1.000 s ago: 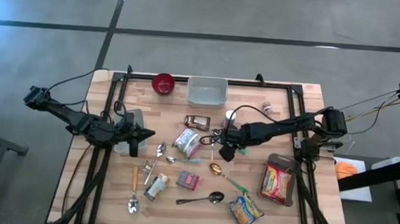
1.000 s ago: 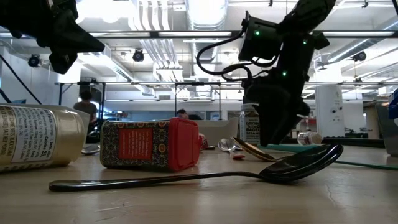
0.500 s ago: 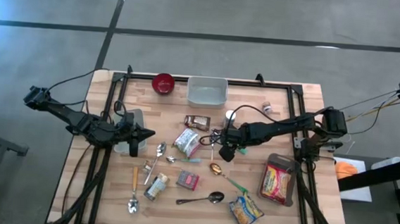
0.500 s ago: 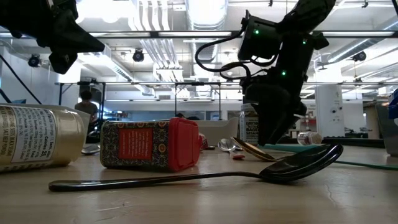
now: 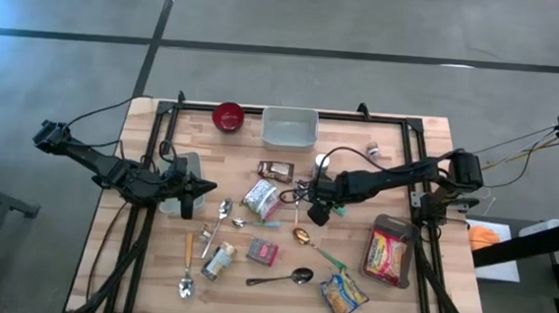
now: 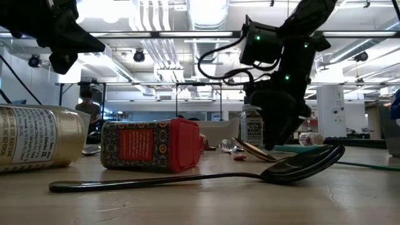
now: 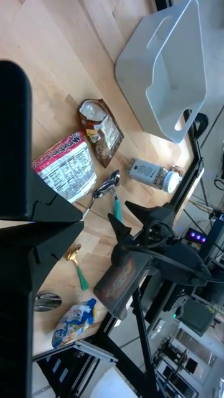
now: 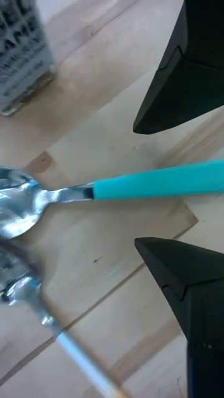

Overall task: Pick & Place Food Item
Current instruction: Put the right blue spoon into the right gray bin

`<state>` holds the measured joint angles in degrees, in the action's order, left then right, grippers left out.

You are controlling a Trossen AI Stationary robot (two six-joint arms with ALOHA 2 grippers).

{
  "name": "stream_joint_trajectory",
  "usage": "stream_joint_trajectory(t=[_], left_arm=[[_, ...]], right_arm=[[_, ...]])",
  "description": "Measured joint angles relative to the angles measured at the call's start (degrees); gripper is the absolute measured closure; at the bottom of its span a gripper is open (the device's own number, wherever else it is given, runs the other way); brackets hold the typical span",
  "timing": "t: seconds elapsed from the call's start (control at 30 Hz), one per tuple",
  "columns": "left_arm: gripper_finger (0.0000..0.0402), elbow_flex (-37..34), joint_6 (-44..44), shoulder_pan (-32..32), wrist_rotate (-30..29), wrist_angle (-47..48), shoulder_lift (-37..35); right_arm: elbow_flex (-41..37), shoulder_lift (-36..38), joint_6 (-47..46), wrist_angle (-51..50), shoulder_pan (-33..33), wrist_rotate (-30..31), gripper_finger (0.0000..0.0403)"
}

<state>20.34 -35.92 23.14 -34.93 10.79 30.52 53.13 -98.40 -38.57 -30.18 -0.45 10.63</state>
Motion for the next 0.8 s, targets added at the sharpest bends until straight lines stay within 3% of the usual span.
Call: stream_joint_trajectory(t=[0.2,0.33,0.63,0.8], left_arm=[[0.0401,0.0,0.0,0.0,-0.01,0.2,-0.02],[0.0401,0.0,0.0,-0.02,-0.01,0.28,-0.02],[0.0401,0.0,0.0,-0.01,-0.01,0.38,-0.01],[0.0401,0.0,0.0,-0.01,-0.01,0.39,-0.02]], right_arm=[[0.04,-1.1,0.24,0.15,0.02,-0.11,0.0136],[0.06,-1.12,0.03,0.27,0.09,0.25,0.019],[0.04,-1.21,-0.19,-0.03,0.09,1.18,0.0352],[0.04,-1.19,-0.61,-0.06,0.04,1.65,0.0363]])
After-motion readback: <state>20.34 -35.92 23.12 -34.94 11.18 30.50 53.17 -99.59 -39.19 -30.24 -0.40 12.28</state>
